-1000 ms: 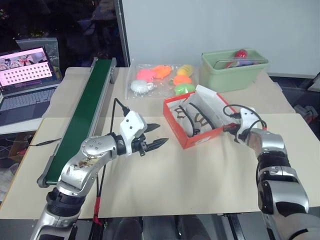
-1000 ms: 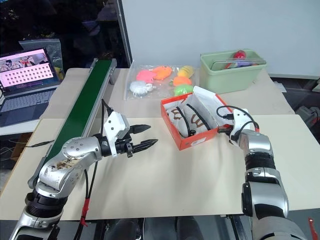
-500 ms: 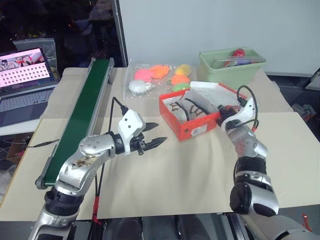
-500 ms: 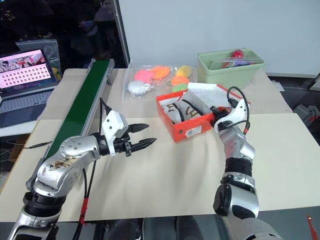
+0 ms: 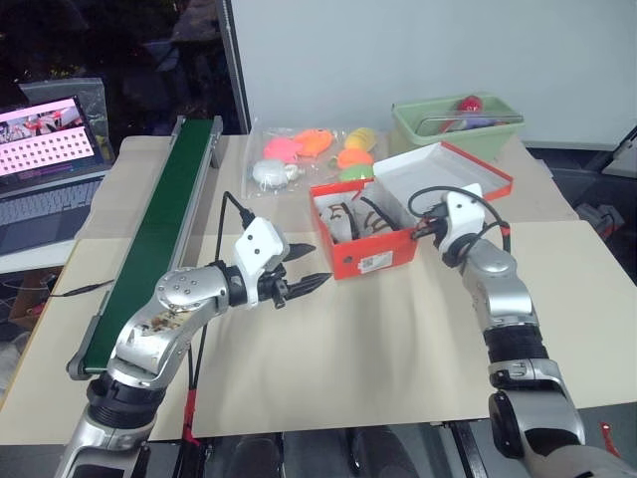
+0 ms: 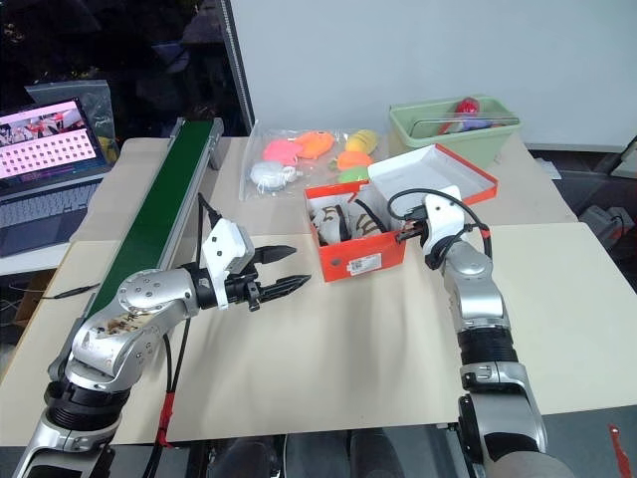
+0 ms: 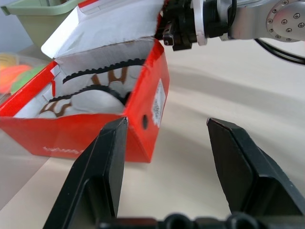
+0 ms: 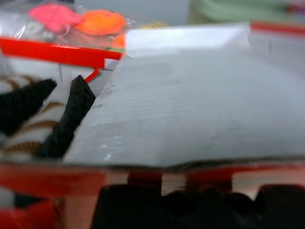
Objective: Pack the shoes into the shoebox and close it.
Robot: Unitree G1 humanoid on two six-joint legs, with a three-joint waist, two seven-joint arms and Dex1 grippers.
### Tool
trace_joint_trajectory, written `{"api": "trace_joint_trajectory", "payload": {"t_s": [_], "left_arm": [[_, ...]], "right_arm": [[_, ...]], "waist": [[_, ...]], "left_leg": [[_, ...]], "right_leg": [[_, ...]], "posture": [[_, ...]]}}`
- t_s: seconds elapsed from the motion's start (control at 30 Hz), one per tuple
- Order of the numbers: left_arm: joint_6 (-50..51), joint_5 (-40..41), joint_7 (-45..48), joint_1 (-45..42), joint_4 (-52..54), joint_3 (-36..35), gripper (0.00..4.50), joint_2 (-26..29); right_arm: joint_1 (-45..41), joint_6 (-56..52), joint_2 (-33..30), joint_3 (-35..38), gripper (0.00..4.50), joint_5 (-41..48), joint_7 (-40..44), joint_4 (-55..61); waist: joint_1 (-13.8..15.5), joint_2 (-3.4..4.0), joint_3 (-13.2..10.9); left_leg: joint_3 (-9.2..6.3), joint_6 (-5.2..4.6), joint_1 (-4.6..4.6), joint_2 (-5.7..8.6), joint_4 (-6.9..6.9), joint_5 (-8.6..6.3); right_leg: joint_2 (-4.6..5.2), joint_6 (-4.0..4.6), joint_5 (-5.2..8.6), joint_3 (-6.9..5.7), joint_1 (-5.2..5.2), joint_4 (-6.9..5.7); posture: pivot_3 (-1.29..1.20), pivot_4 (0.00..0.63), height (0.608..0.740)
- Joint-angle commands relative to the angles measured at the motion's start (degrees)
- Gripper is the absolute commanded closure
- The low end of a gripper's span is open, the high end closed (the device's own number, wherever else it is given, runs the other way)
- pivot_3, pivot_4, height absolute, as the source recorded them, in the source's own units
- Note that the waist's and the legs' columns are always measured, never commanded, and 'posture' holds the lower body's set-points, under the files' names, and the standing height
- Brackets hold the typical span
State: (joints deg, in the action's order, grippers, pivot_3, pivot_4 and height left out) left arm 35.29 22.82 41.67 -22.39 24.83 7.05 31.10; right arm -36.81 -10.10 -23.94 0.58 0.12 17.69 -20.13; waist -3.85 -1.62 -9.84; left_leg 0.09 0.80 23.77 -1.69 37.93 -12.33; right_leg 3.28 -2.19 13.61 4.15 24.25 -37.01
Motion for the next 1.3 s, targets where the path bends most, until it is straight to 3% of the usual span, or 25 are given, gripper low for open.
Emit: {"api": "trace_joint_trajectory", "payload": {"t_s": [0.03, 0.27, 0.53, 0.7, 0.9, 1.1, 1.3], "left_arm": [[-0.28, 0.51, 0.27, -1.41, 0.52, -0.85, 1.67, 0.13], [-0.53, 0.4, 0.67, -1.55, 0.01, -0.64, 1.67, 0.11], [-0.48, 0.37, 0.71, -1.73, 0.06, -0.5, 1.67, -0.06], [-0.7, 0.09, 0.47, -1.5, -0.04, -0.52, 1.67, -0.07], [-1.07, -0.25, -0.73, -0.98, -0.27, -1.47, 1.67, -0.19], [-1.05, -0.28, -1.48, -0.53, 0.27, -2.04, 1.67, -0.11], [-0.72, -0.15, -2.63, 0.46, 1.3, -3.27, 1.67, 0.24]], "right_arm": [[-0.3, 3.67, -2.6, -3.06, 4.43, -5.52, 0.14, 6.36], [1.29, 3.09, -3.7, -5.42, 4.43, -10.27, 0.19, 12.15], [0.06, 1.2, -0.79, -6.74, 4.43, -10.31, 1.31, 15.29], [-3.34, -11.65, 11.06, -3.14, 4.43, 2.83, 3.34, 20.87], [-10.93, -29.43, 20.91, 3.92, 4.43, 17.91, 3.72, 14.13], [-14.77, -27.08, 17.01, -0.79, 4.43, 12.93, 5.95, 1.2], [-14.61, -24.55, 14.89, -4.86, 4.43, 9.72, 9.11, -3.84]], "waist": [[0.04, 0.0, 0.0], [0.36, 0.0, 0.0], [0.52, 0.0, 0.0], [-0.13, 0.0, 0.0], [0.93, -0.01, 0.01], [1.5, -0.01, 0.0], [0.82, -0.01, 0.0]], "left_leg": [[0.0, 0.0, 0.0, 0.0, 0.0, 0.0], [-0.01, 0.0, 0.0, 0.0, 0.0, 0.0], [-0.01, 0.0, 0.0, 0.01, 0.0, 0.0], [-0.02, 0.0, -0.03, -0.1, 0.0, 0.0], [-0.1, 0.0, -0.02, -0.06, 0.0, 0.0], [-0.09, 0.0, 0.01, -0.04, 0.0, 0.0], [-0.07, 0.0, 0.04, -0.07, 0.0, 0.0]], "right_leg": [[0.0, 0.0, 0.0, 0.0, 0.0, 0.0], [0.01, 0.0, 0.0, -0.01, -0.02, 0.0], [0.01, 0.0, 0.0, -0.01, -0.02, 0.0], [-0.08, 0.05, -0.03, 0.0, 0.02, -0.09], [-0.02, 0.07, -0.04, -0.12, -0.01, -0.1], [-0.01, 0.07, -0.04, -0.16, 0.0, -0.05], [-0.04, 0.08, -0.04, -0.13, 0.08, -0.06]], "posture": [[0.0, 0.15, 0.729], [0.0, 0.15, 0.729], [0.0, 0.15, 0.729], [0.0, 0.15, 0.729], [0.0, 0.15, 0.729], [0.0, 0.15, 0.729], [0.0, 0.15, 0.729]]}}
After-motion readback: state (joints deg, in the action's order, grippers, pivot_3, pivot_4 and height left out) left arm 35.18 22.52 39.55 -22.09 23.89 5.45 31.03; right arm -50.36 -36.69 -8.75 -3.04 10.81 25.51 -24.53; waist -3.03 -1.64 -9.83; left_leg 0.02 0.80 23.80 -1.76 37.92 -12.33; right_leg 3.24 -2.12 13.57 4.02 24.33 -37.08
